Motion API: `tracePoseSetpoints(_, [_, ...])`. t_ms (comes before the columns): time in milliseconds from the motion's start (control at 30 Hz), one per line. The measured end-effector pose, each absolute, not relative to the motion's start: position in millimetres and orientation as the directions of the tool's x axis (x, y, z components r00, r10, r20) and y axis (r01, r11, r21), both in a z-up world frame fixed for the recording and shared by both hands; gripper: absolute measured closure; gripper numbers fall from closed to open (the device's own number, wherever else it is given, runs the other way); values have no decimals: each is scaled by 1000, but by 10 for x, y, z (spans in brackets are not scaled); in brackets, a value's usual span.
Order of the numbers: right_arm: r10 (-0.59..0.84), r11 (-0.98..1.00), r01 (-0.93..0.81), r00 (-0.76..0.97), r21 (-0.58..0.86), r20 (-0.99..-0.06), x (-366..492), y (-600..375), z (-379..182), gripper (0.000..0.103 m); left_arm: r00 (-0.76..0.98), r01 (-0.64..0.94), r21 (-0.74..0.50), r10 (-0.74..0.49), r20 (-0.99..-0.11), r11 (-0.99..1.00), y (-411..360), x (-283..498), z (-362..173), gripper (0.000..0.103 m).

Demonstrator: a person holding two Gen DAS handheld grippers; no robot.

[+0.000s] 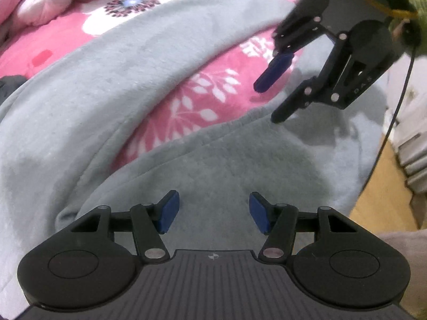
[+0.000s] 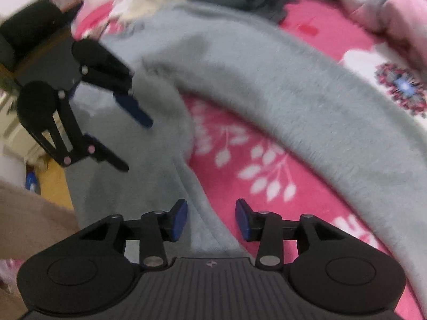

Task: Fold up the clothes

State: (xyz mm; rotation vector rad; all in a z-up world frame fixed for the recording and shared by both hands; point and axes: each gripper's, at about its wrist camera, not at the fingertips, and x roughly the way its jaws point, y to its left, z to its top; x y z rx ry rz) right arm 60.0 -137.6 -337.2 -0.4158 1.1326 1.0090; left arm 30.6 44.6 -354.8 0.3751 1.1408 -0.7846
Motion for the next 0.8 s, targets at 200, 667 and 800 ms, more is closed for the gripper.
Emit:
tracePoseSetpoints(200, [449,471,-869,87,153,-889,583,-1422,-3391,100,244,710,-57,-321,-915,702,319,344,-3536,45])
tracePoseSetpoints(667, [281,728,-678,434,-104,-856,404,-1758,-3319,63,272,659,-30,-275,-922,752,152,456,-3604,43])
tracePoseSetpoints(800, [149,852,-501,505,-149,-850,392,-2427,-3066,58,260,661,-21,-256,-931,750,125,479,-3626,43])
